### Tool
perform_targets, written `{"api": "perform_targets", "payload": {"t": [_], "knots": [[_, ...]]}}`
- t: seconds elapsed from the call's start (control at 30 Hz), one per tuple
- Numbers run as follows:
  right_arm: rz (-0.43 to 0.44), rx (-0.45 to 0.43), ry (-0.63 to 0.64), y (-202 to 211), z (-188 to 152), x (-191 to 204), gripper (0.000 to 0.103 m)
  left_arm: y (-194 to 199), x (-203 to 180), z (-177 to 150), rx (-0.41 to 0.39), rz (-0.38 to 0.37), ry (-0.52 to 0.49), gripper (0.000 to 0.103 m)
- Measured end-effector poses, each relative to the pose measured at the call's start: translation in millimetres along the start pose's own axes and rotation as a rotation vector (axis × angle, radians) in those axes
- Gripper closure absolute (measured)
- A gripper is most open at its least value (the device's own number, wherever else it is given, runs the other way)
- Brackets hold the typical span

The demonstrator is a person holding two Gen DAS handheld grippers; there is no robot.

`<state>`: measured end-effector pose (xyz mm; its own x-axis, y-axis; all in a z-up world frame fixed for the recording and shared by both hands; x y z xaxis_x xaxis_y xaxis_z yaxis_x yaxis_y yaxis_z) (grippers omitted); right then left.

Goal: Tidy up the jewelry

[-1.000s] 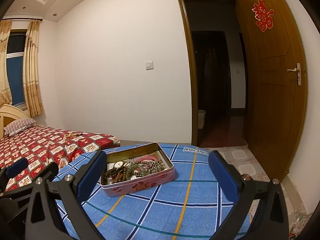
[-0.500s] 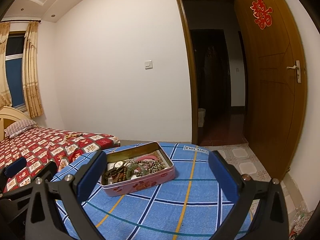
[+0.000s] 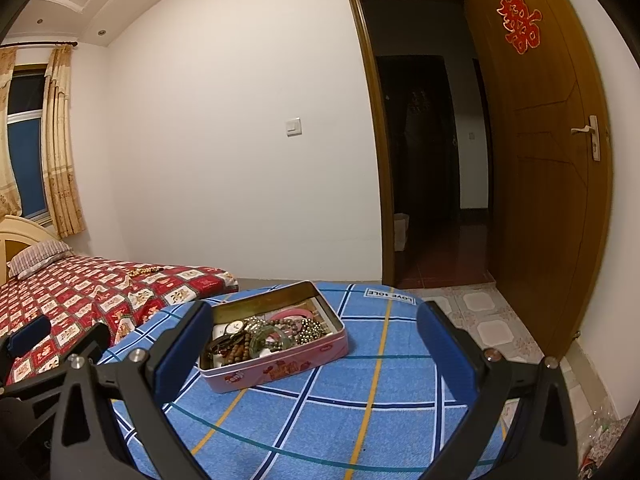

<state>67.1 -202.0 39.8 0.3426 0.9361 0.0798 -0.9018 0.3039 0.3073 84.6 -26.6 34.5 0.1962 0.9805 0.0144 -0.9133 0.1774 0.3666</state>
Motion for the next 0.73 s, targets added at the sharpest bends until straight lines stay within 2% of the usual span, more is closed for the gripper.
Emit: {"api": "perform_targets", "payload": {"t": [0.1, 0.33, 0.43, 0.53, 0.73], "knots": [[-0.002, 0.0, -0.001, -0.4, -0.2, -0.5, 0.0, -3.7, 1.8, -1.7, 0.013, 0.009, 0.009, 0.023], [-0.068, 0.059, 0.01, -17.7, -9.0, -8.9, 0.0, -25.3, 16.4, -13.2, 0.091, -0.042, 0.106, 0.023], [-0.075, 0.116, -0.039, -28.7, -15.4, -19.9, 0.0, -28.7, 18.5, -14.6, 0.091, -0.016, 0.087, 0.023], [-0.075, 0.136, -0.068, -32.3, -18.4, -25.8, 0.0, -28.5, 19.1, -13.6, 0.084, -0.011, 0.085, 0.023], [-0.093, 0.151, -0.043, -37.3, -22.2, -24.1, 0.0, -31.6, 20.8, -12.9, 0.088, -0.003, 0.074, 0.023]]}}
Point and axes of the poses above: each gripper's, at about its wrist camera, not at the fingertips, and y roughly against the way its jaws point, x to its left, z to its top, the point moved 6 cm from there along -y, roughly the way its jaws point, and after that the axes turned 7 degrees about -z, right-handed, at the moved point
